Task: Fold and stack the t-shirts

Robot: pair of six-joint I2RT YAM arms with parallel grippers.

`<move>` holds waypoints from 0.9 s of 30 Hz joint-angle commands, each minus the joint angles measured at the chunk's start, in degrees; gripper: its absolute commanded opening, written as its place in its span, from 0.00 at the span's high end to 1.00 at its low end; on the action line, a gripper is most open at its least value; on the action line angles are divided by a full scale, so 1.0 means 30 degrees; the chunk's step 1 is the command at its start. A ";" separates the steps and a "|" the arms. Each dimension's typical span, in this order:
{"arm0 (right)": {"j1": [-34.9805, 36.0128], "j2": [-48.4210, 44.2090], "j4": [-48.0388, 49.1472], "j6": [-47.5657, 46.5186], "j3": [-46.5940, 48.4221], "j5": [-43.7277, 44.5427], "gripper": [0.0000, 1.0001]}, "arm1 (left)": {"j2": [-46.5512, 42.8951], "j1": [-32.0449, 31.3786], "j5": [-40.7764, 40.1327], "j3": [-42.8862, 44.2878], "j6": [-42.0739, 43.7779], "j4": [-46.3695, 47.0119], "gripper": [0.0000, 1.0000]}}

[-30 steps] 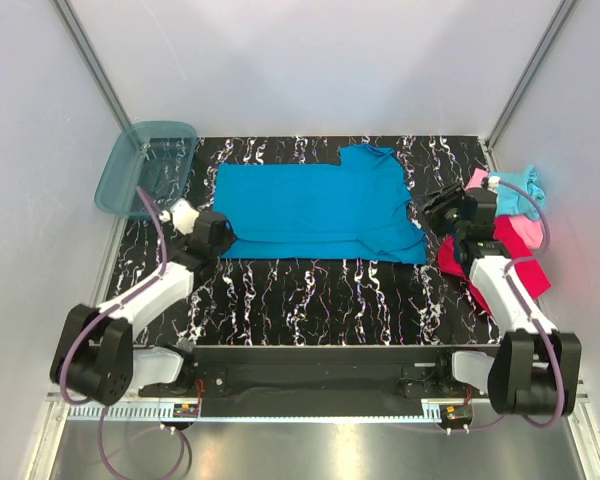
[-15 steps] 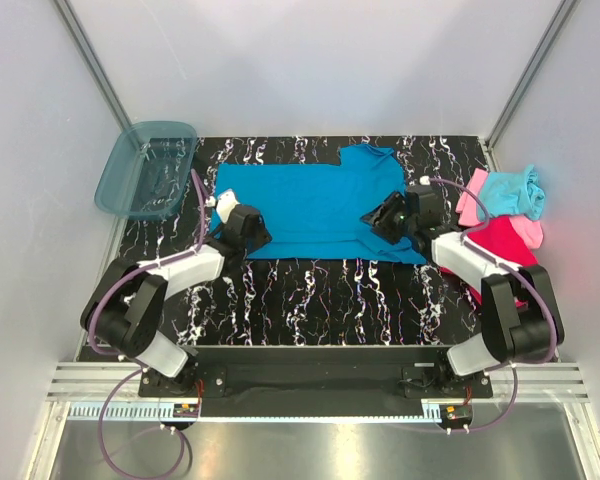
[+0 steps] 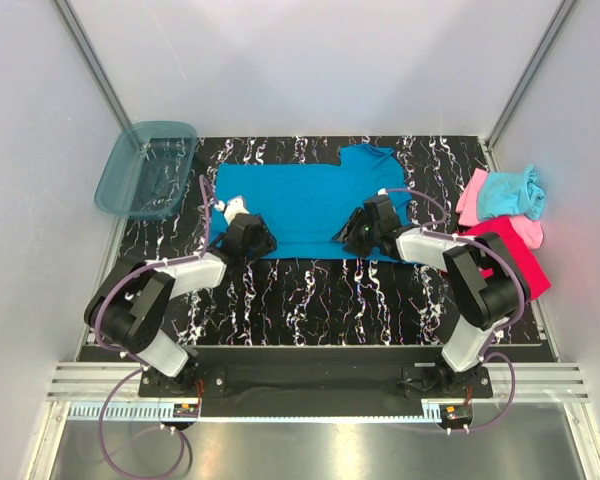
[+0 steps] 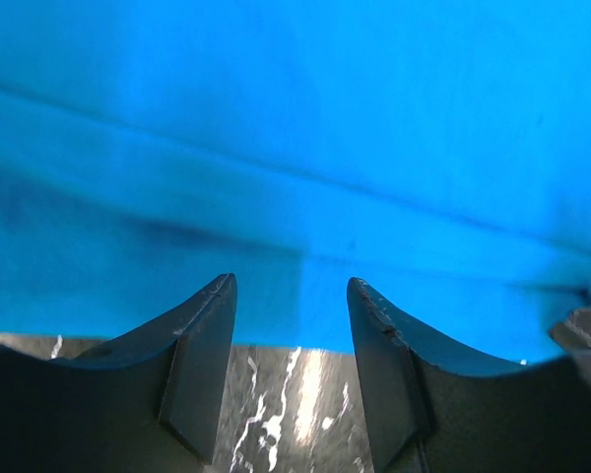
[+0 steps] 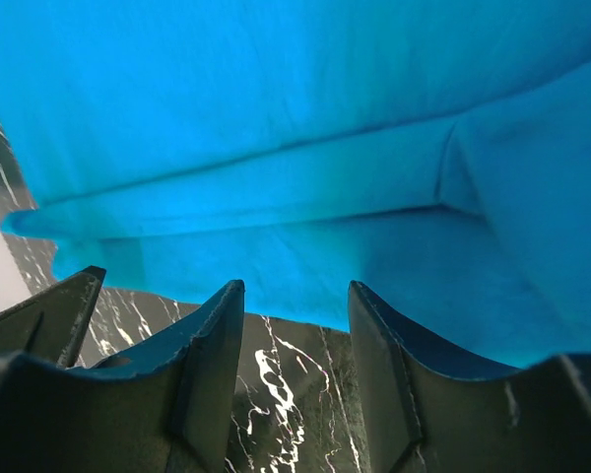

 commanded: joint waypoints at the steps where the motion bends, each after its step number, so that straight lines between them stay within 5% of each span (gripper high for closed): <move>1: 0.0574 0.0113 0.1195 0.0314 0.0074 0.1065 0.47 | -0.0416 -0.0487 0.0398 -0.0809 0.0591 0.1832 0.47; 27: 0.0985 0.2955 0.0843 0.0109 0.2710 0.2531 0.49 | -0.2937 -0.1688 -0.0071 -0.2658 0.1411 0.2097 0.47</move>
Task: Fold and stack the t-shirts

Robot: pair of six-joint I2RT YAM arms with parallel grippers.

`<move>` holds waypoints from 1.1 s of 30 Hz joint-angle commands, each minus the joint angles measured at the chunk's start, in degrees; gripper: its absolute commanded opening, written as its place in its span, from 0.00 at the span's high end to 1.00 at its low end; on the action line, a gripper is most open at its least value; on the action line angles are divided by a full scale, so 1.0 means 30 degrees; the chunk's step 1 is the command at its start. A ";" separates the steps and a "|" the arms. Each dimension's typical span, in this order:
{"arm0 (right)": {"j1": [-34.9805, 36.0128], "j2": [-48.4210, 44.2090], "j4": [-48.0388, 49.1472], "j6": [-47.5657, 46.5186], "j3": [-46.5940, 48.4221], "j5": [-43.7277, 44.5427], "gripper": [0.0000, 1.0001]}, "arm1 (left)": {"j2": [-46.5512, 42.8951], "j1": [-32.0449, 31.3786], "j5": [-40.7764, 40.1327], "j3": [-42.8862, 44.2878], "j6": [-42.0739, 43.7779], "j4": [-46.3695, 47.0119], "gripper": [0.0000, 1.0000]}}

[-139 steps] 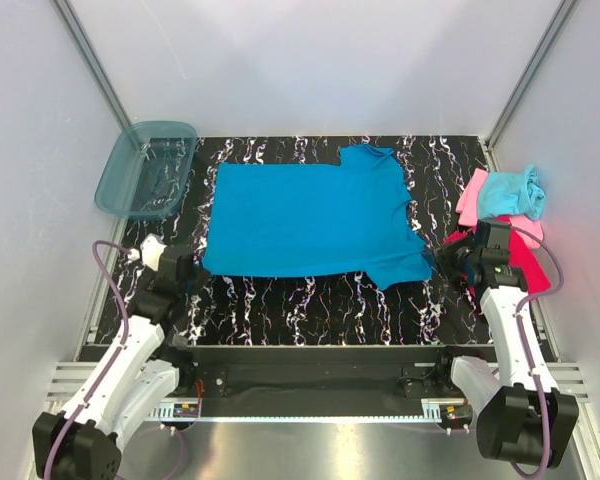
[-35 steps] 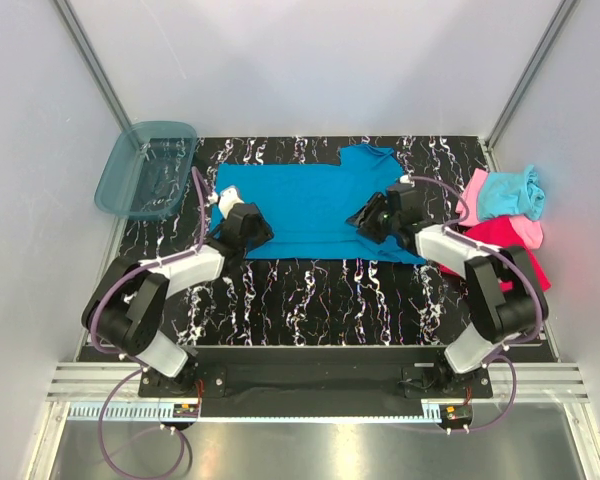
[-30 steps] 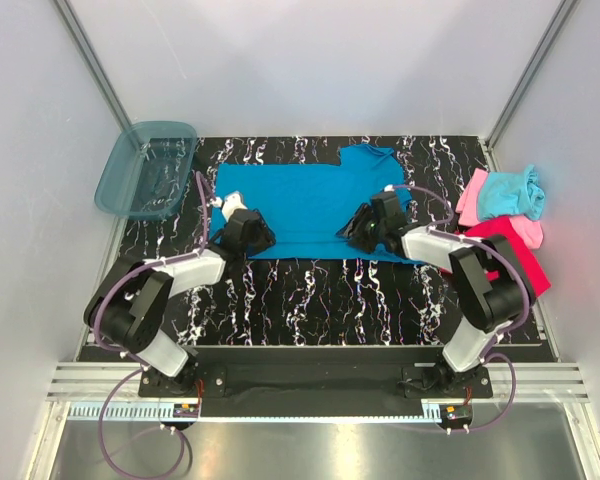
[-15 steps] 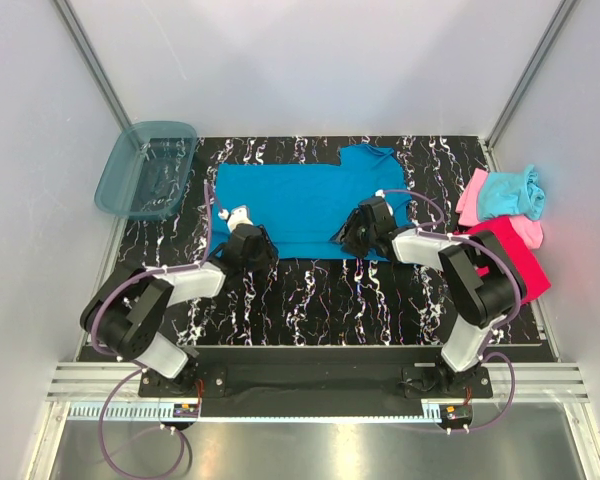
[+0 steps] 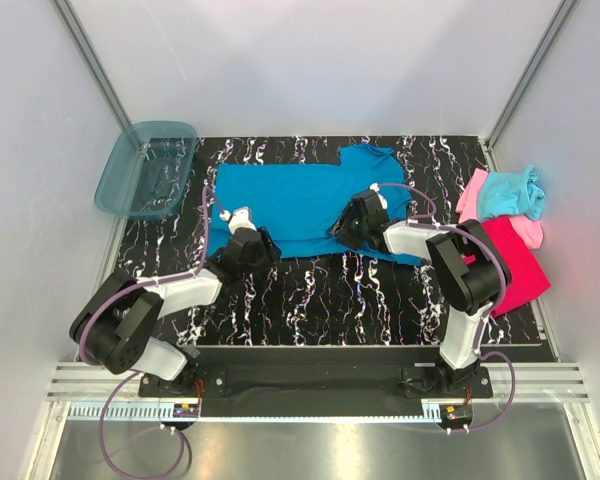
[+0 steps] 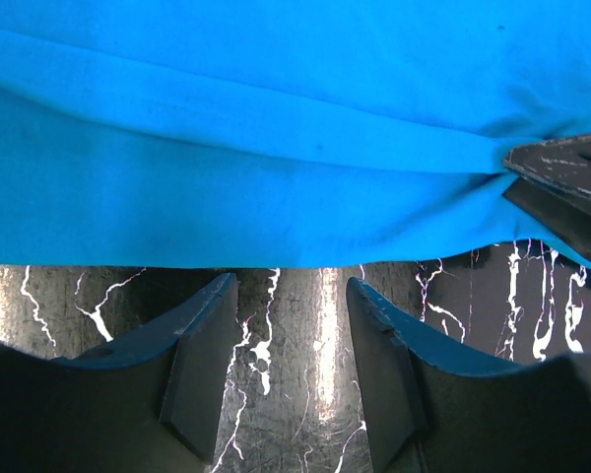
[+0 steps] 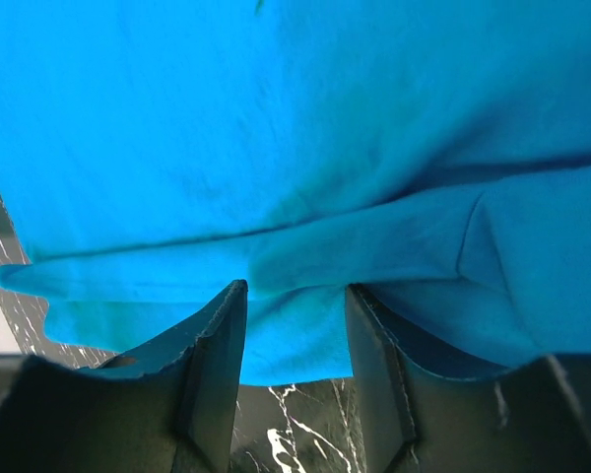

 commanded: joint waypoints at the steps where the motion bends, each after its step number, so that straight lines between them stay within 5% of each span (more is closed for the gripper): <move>1: 0.0249 0.0303 -0.0031 -0.0182 0.0758 0.0695 0.49 | -0.0700 -0.0130 -0.0509 -0.0181 0.0450 0.0997 0.47; 22: 0.0308 -0.4617 -0.2492 -0.0533 -0.2347 0.1485 0.50 | -0.0378 -0.0159 -0.0802 -0.0269 0.0655 0.1173 0.47; 33: 0.0250 -0.2629 -0.2668 -0.1529 -0.0328 0.2628 0.50 | -0.0641 -0.0159 -0.0978 -0.0357 0.0743 0.1085 0.48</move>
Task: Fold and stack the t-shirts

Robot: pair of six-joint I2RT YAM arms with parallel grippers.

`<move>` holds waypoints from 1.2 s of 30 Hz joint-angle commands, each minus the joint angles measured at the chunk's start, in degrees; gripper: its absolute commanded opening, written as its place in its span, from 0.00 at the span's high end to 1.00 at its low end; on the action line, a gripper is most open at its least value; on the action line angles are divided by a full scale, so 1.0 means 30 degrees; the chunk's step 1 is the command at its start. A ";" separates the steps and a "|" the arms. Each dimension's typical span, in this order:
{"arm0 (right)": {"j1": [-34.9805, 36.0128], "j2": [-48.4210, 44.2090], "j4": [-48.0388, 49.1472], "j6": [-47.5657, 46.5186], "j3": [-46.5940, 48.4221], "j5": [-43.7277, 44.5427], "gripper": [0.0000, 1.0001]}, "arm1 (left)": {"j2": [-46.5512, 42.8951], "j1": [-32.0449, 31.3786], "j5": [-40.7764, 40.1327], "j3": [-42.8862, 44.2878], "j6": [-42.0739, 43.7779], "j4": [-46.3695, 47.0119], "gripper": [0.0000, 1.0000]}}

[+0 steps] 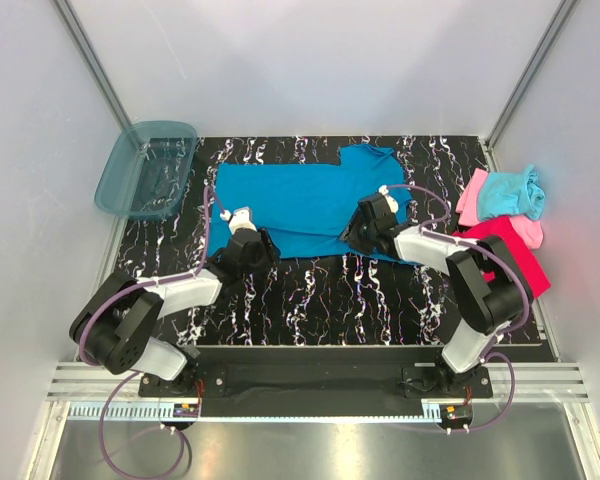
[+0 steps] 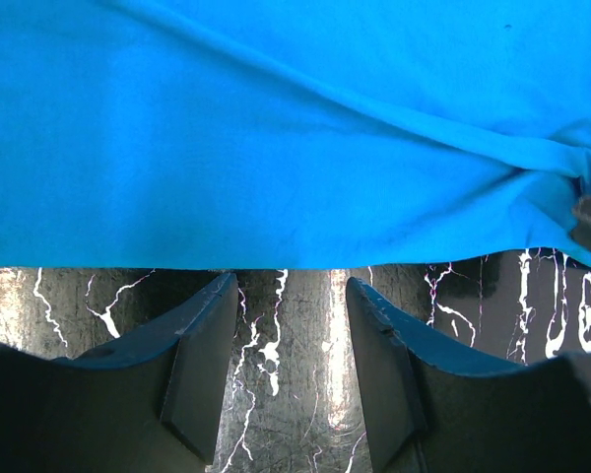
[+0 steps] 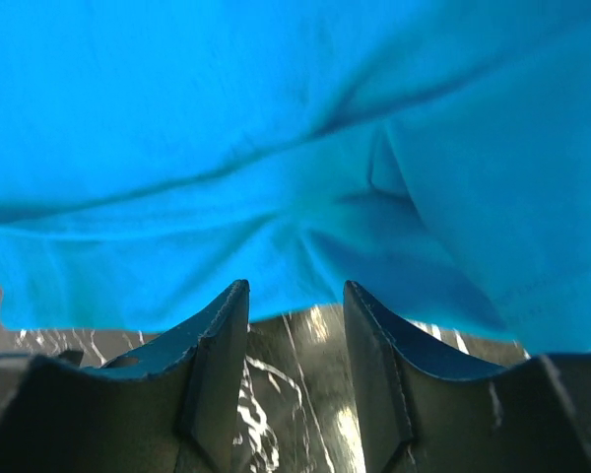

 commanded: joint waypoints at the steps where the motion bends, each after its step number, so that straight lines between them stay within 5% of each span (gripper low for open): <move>1: 0.0111 0.1014 -0.0016 -0.0757 0.1356 0.1069 0.50 | -0.0590 -0.0079 -0.0701 -0.0334 0.0313 0.1078 0.48; 12: -0.0620 0.2395 -0.0603 -0.1168 0.2384 0.1363 0.50 | -0.0708 -0.0079 -0.0701 -0.0335 0.0372 0.1107 0.48; 36: -0.1237 -0.1238 -0.1686 -0.1461 -0.0928 0.0865 0.50 | -0.0942 -0.0049 -0.1082 -0.0335 0.0372 0.0932 0.48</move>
